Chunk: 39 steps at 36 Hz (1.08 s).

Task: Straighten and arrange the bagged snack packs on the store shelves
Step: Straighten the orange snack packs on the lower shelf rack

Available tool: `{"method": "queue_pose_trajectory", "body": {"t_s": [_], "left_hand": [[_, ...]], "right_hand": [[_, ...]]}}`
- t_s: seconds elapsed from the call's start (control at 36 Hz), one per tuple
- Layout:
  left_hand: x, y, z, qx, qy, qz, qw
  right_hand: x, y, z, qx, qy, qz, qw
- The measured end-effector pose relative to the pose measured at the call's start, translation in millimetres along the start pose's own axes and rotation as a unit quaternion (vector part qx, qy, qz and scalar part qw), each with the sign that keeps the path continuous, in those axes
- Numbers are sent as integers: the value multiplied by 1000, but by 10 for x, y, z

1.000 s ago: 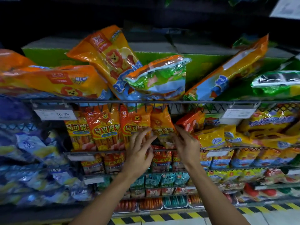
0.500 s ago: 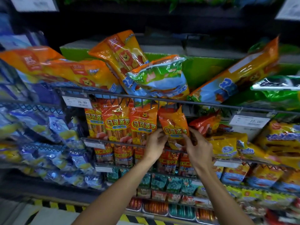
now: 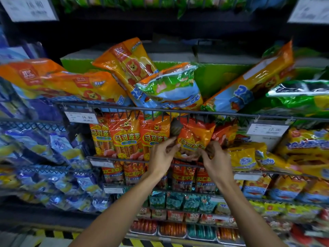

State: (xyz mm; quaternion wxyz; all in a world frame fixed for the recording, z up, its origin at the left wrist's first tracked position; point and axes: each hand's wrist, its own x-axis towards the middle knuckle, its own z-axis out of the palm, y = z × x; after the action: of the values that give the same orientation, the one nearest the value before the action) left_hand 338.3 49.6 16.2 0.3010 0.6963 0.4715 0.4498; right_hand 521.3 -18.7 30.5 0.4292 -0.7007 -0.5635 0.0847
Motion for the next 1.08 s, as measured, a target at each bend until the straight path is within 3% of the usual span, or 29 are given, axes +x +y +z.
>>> {"method": "queue_pose_trajectory", "body": {"t_s": [0.17,0.31,0.61,0.86,1.08], "left_hand": [[-60,-105,-6,49,6,38,998],[-86,-188,-41,96,-24,11,995],[7,-226,-119,69,-9,-9,998],[38,-188,-138,196,-1,56,979],[83,-271,-132,237,1,24,971]], "right_hand": [[-21,71,88,-29,-2,-48,998],[-23,111,228,-77,-42,-74,993],[-30,10,317,18,6,-21,1000],[-40,171,439,-52,-53,21,997],[-23,143,447,-82,-65,30,994]]}}
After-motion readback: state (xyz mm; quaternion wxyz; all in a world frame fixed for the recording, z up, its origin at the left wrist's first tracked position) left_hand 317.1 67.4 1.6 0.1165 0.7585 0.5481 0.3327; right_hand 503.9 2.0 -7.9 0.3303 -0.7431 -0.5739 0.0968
